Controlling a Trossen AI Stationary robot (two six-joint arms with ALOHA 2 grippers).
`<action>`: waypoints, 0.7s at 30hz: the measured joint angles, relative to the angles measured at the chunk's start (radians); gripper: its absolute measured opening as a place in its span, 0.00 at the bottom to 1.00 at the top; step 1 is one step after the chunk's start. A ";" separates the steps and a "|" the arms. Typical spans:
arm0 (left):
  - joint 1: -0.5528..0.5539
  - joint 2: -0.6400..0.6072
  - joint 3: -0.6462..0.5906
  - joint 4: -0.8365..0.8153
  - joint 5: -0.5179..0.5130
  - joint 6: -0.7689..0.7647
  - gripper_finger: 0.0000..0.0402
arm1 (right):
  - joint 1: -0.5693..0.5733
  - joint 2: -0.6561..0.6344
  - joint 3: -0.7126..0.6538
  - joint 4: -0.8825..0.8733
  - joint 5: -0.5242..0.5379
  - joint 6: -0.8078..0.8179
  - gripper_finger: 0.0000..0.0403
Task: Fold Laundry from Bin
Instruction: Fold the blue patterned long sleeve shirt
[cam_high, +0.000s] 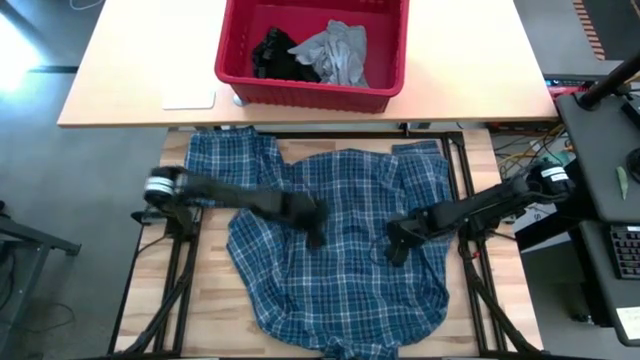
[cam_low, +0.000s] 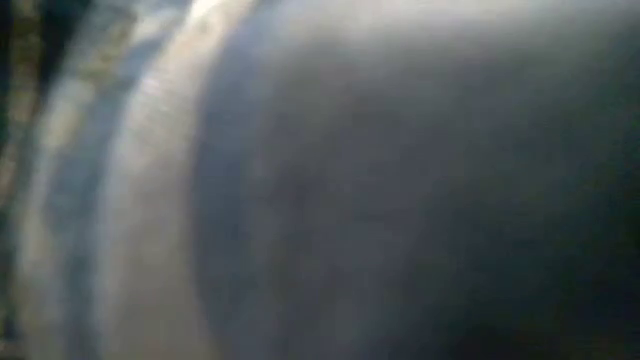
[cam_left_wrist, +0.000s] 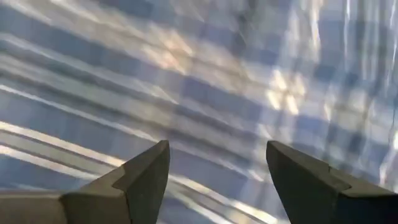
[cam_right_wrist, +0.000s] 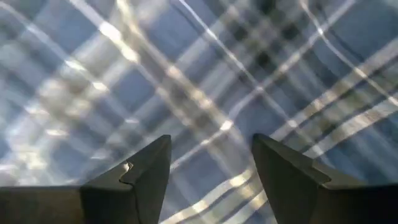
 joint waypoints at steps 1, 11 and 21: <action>0.034 -0.028 -0.009 0.009 -0.006 0.026 0.62 | -0.012 -0.019 0.042 -0.028 0.014 -0.004 0.54; 0.503 -0.112 -0.051 0.129 0.124 0.059 0.62 | -0.512 -0.049 0.293 -0.043 0.073 -0.368 0.54; 0.631 0.061 -0.012 0.073 0.147 0.180 0.59 | -0.865 0.115 0.286 0.013 0.013 -0.886 0.54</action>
